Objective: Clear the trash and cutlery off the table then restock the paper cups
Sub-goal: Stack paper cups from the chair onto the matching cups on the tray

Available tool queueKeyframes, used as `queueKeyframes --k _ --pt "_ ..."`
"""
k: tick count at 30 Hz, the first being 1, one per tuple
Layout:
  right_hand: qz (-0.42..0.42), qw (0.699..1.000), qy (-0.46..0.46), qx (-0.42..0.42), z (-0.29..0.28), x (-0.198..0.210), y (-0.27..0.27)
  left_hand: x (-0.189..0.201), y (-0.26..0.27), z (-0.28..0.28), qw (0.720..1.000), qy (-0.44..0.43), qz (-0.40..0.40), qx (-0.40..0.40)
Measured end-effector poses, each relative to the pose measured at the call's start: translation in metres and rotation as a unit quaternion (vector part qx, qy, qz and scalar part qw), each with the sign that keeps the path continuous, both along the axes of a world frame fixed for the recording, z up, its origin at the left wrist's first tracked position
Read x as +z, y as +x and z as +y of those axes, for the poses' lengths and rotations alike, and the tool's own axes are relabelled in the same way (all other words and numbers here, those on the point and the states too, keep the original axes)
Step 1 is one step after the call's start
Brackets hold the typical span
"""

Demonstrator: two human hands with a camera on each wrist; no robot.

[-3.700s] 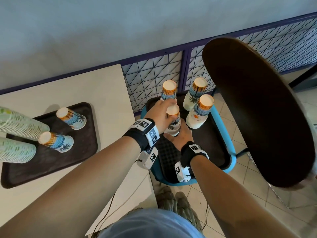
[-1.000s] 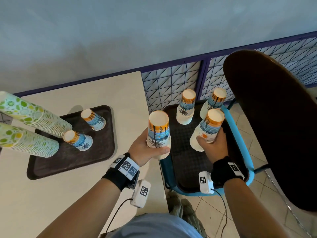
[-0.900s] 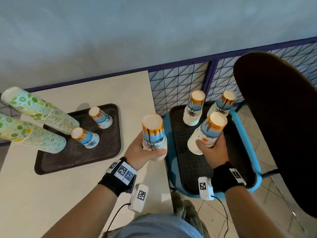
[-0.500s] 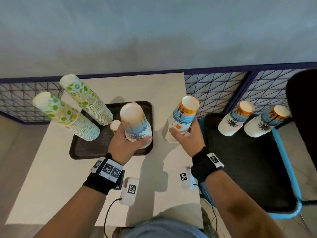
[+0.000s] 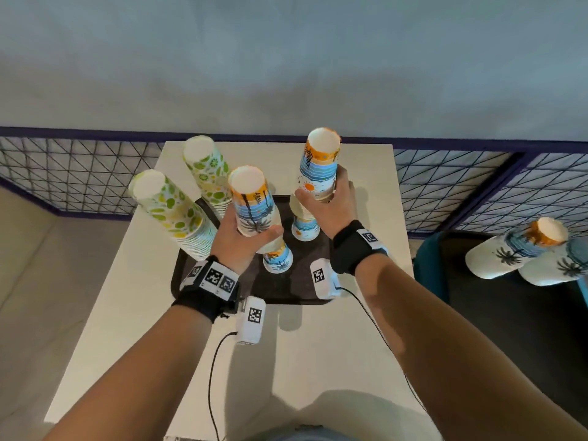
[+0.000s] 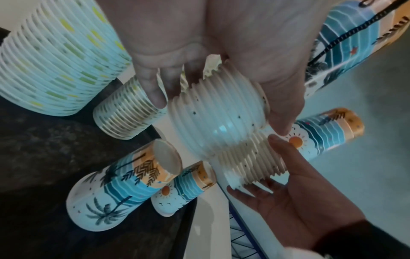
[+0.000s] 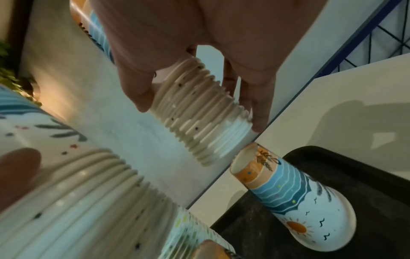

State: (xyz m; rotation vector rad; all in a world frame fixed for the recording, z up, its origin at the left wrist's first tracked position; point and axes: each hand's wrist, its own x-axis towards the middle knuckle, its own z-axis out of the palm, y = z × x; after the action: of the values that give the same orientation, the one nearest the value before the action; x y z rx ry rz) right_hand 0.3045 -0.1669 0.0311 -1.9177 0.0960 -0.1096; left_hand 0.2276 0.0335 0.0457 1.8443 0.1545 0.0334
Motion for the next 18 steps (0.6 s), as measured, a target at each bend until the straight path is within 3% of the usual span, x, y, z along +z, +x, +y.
queueKeyframes --k 9,13,18 --pt "0.065 0.995 -0.074 0.000 0.022 -0.025 0.007 -0.061 0.017 0.008 0.994 -0.038 0.092 -0.054" --pt "0.099 0.991 -0.086 0.006 0.023 -0.045 0.002 -0.089 0.016 0.009 0.990 -0.007 0.127 -0.066" --pt "0.153 0.982 -0.107 0.029 0.023 -0.066 -0.007 -0.093 0.009 0.011 0.978 0.071 0.179 -0.083"
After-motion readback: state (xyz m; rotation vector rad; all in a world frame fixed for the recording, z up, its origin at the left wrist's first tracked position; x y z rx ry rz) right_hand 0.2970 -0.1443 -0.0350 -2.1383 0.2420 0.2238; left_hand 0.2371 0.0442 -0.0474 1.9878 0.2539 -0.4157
